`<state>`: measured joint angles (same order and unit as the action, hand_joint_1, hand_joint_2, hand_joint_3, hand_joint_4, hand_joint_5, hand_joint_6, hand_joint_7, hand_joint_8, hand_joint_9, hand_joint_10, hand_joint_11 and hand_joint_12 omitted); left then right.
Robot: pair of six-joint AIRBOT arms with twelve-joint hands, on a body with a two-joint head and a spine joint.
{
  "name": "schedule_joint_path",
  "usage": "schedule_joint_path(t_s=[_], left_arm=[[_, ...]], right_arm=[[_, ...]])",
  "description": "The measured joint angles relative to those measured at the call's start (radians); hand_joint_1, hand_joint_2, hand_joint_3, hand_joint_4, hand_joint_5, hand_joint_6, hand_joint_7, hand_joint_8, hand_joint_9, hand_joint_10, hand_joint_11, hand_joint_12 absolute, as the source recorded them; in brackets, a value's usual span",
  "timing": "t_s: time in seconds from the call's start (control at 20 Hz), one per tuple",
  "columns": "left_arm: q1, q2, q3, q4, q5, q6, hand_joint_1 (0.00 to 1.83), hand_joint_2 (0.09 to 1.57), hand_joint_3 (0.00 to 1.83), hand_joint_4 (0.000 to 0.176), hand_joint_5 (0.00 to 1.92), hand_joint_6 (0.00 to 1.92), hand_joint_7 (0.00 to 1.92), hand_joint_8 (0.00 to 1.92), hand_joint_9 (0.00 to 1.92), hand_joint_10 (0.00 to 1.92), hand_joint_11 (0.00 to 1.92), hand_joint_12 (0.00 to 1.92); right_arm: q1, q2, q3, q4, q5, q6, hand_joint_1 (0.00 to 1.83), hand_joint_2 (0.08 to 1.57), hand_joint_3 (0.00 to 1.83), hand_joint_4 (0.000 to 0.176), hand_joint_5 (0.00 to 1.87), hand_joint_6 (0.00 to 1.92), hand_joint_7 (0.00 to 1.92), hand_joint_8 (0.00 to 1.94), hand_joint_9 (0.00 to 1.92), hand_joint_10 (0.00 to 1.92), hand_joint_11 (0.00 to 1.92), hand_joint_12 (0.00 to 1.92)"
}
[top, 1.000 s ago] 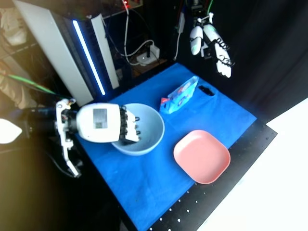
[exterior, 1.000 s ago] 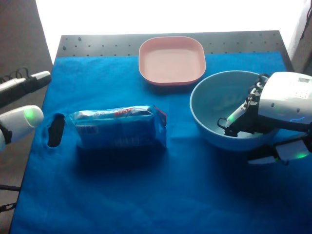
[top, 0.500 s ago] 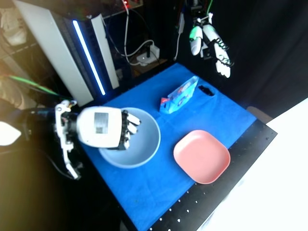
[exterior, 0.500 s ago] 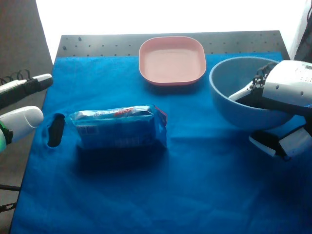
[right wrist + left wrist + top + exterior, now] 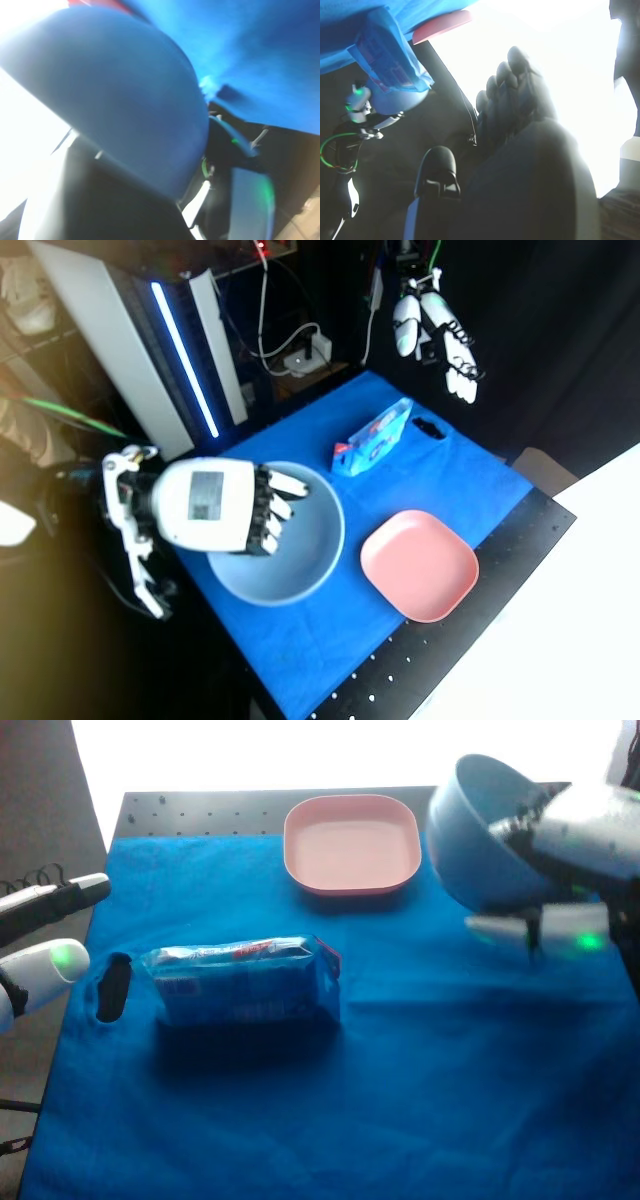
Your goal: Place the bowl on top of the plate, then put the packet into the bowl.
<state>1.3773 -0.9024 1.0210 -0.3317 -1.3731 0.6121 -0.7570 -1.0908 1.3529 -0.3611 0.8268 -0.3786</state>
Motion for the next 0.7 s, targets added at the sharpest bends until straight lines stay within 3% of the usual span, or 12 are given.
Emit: schedule_joint_path(t_s=[0.05,0.1,0.15,0.25,0.3,0.35,0.45,0.55,0.6,0.65,0.7], left_arm=[[0.000,0.000,0.000,0.000,0.000,0.000,0.00,1.37,0.00,0.000,0.31,0.00,0.29,0.00,0.28,0.00,0.09,0.49],[0.000,0.000,0.001,0.001,0.000,-0.001,0.00,1.37,0.00,0.000,0.31,0.00,0.29,0.00,0.29,0.00,0.08,0.54],[0.000,0.000,0.002,0.003,0.001,-0.004,0.00,1.36,0.00,0.000,0.31,0.00,0.29,0.00,0.29,0.00,0.08,0.55],[0.000,-0.005,0.009,0.005,0.002,-0.007,0.00,1.35,0.00,0.000,0.32,0.01,0.31,0.01,0.30,0.00,0.10,0.56],[0.000,-0.006,0.010,0.008,0.002,-0.007,0.00,1.35,0.00,0.000,0.32,0.00,0.31,0.01,0.29,0.00,0.09,0.56],[0.000,-0.006,0.010,0.015,0.003,-0.009,0.00,1.34,0.00,0.000,0.32,0.00,0.31,0.00,0.30,0.00,0.07,0.60],[0.000,-0.006,0.013,0.017,0.005,-0.011,0.00,1.36,0.01,0.000,0.32,0.00,0.32,0.00,0.31,0.00,0.08,0.63],[-0.001,-0.006,0.016,0.015,0.010,-0.011,0.00,1.36,0.01,0.000,0.32,0.00,0.31,0.00,0.29,0.00,0.05,0.62],[-0.002,-0.006,0.016,0.016,0.011,-0.011,0.00,1.37,0.01,0.000,0.31,0.00,0.31,0.00,0.28,0.00,0.05,0.62],[-0.005,-0.006,0.017,0.021,0.015,-0.011,0.00,1.38,0.01,0.000,0.32,0.00,0.31,0.00,0.29,0.00,0.06,0.62],[-0.008,-0.006,0.018,0.024,0.018,-0.011,0.00,1.38,0.02,0.000,0.32,0.00,0.30,0.00,0.29,0.00,0.06,0.62]], right_arm=[[0.023,-0.031,0.032,0.019,0.002,-0.005,0.99,1.44,0.04,0.113,0.99,1.92,1.27,1.94,1.40,1.92,1.38,1.92],[0.035,-0.049,0.048,0.033,0.002,-0.003,0.93,1.13,0.65,0.000,0.66,1.92,1.24,1.94,1.36,1.92,1.28,1.92],[0.053,-0.080,0.072,0.037,0.002,-0.003,0.94,1.00,0.89,0.000,0.63,1.92,1.26,1.94,1.39,1.92,1.36,1.92],[0.087,-0.132,0.107,0.034,-0.010,-0.002,0.97,0.84,1.16,0.000,0.73,1.92,1.27,1.94,1.40,1.92,1.45,1.92],[0.108,-0.156,0.124,0.031,-0.017,0.000,1.09,1.07,0.85,0.000,1.03,1.92,1.30,1.94,1.42,1.92,1.45,1.92],[0.121,-0.174,0.139,0.028,-0.019,-0.001,1.17,1.12,0.71,0.000,1.11,1.92,1.29,1.94,1.41,1.92,1.44,1.92],[0.155,-0.220,0.185,0.030,-0.048,0.000,1.00,1.23,0.54,0.000,1.17,1.92,1.29,1.94,1.40,1.92,1.44,1.92],[0.177,-0.248,0.214,0.023,-0.088,0.000,1.08,1.33,0.39,0.000,1.14,1.92,1.28,1.94,1.37,1.92,1.42,1.92],[0.188,-0.264,0.230,0.020,-0.108,-0.001,1.04,1.10,0.59,0.000,0.75,1.75,1.21,1.94,1.35,1.92,1.40,1.92],[0.199,-0.280,0.245,0.019,-0.121,-0.001,1.25,1.20,0.46,0.000,0.90,1.78,1.24,1.94,1.39,1.92,1.44,1.92],[0.208,-0.298,0.261,0.011,-0.138,-0.002,1.28,1.28,0.31,0.000,1.00,1.89,1.29,1.94,1.43,1.92,1.47,1.92]])
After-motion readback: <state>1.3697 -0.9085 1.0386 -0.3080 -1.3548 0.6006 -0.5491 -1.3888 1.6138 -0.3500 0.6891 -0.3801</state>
